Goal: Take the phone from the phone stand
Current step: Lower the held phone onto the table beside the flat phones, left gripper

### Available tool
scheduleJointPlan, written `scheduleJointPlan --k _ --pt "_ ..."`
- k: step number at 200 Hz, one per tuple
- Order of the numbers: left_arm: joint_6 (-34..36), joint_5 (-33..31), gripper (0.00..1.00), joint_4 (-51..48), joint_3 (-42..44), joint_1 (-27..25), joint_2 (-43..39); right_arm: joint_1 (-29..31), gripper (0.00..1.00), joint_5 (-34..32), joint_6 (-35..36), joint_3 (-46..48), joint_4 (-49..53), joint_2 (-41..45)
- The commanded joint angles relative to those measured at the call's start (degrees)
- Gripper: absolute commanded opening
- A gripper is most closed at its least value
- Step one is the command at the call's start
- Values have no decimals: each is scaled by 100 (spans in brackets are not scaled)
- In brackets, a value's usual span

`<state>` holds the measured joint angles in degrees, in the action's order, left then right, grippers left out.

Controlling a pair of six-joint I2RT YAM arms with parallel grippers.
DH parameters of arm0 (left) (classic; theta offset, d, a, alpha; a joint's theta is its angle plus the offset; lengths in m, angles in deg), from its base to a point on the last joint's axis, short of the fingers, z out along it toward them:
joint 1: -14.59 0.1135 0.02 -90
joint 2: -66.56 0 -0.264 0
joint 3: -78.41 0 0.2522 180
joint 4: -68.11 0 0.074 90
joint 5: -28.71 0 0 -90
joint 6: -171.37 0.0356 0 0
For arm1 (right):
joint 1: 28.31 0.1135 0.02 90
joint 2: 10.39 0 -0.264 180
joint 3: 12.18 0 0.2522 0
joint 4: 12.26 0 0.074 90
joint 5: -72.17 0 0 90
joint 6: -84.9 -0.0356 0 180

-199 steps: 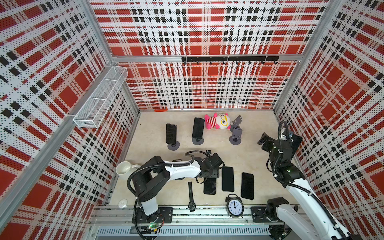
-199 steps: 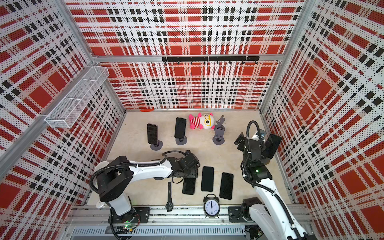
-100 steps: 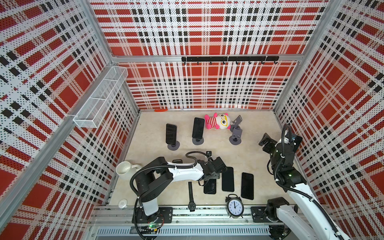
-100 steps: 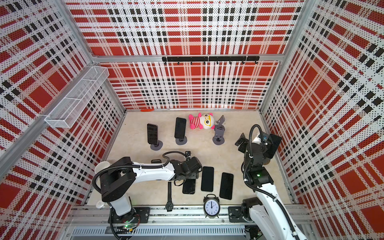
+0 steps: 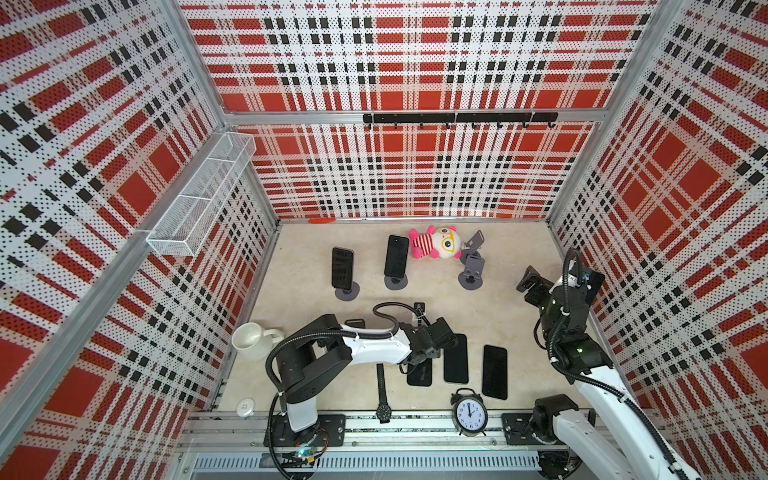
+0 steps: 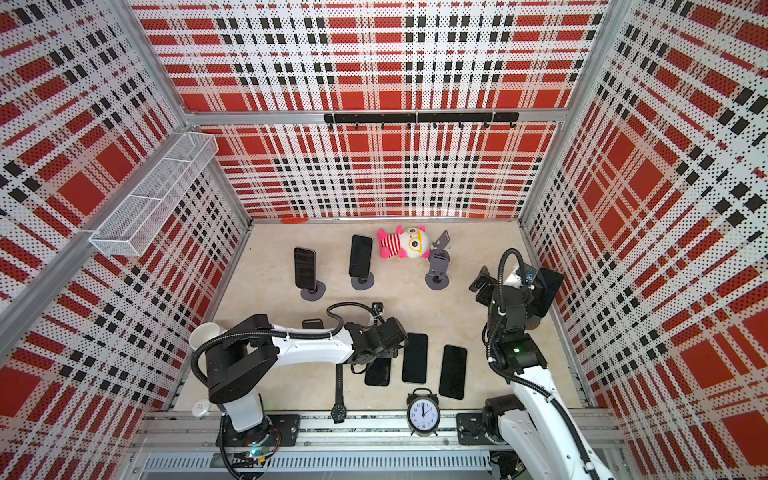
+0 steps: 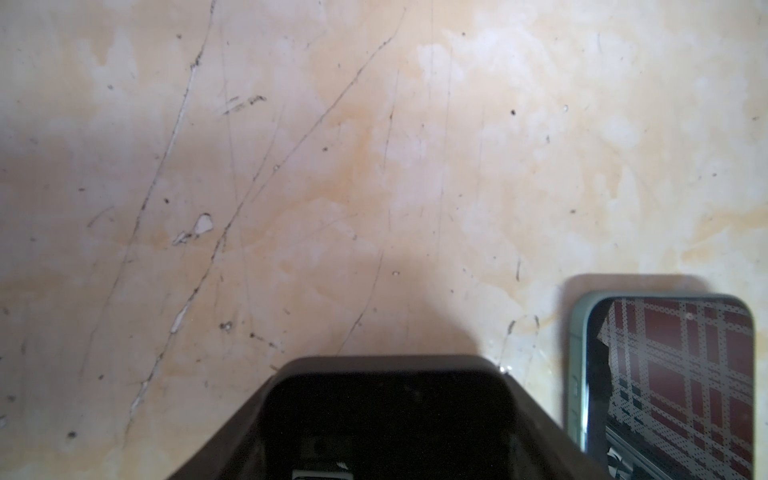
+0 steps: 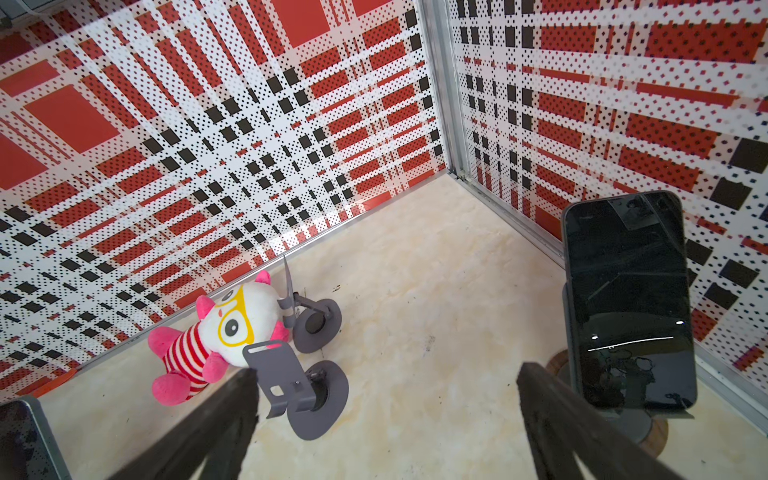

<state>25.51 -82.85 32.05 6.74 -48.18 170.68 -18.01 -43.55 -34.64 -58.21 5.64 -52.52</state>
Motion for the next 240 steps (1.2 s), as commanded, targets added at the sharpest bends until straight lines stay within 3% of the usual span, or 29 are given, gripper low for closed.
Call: scheduleJointPlan --k 1,240 --pt "-57 557 64 -159 256 23 522 -20 100 -17 -39 46 -145 28" --pt "-233 504 79 49 338 -20 629 -29 100 -92 -61 142 -265 -40"
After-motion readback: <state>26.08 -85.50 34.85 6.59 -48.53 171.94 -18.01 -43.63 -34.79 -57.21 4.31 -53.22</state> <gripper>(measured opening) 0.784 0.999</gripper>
